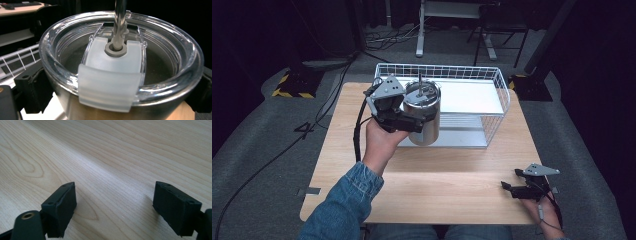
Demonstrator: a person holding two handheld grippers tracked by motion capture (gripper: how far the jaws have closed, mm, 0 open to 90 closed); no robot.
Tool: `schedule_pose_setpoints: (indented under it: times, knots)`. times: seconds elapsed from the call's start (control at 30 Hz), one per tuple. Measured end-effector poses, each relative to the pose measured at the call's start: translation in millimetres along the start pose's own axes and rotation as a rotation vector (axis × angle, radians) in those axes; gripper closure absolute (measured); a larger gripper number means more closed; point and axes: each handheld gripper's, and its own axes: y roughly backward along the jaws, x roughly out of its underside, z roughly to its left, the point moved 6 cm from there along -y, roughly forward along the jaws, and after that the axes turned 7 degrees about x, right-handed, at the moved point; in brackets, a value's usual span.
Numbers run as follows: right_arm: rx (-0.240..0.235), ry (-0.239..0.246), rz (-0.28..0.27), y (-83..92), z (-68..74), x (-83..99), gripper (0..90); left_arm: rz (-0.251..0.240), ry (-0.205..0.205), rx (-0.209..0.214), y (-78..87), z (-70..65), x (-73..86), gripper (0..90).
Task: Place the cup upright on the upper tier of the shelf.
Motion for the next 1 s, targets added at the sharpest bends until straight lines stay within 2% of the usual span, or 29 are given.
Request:
schedule_pose_setpoints:
  times: [0.3,0.57,0.77,1.0]
  knots:
    - [0.0,-0.001,0.001,0.0,0.0,0.0,19.4,-0.031,-0.025,-0.022,-7.6,7.6,-34.6,3.7]
    - [0.0,0.0,0.0,0.0,0.0,0.0,19.3,-0.051,-0.036,-0.042,-17.7,16.7,-58.2,3.7]
    - [0.0,-0.003,-0.001,0.0,0.2,-0.1,19.3,-0.057,-0.023,-0.065,-26.4,30.0,-68.3,3.7]
    - [0.005,-0.005,0.004,-0.2,-0.6,0.1,16.9,-0.07,0.01,-0.102,-42.5,52.1,-79.7,3.7]
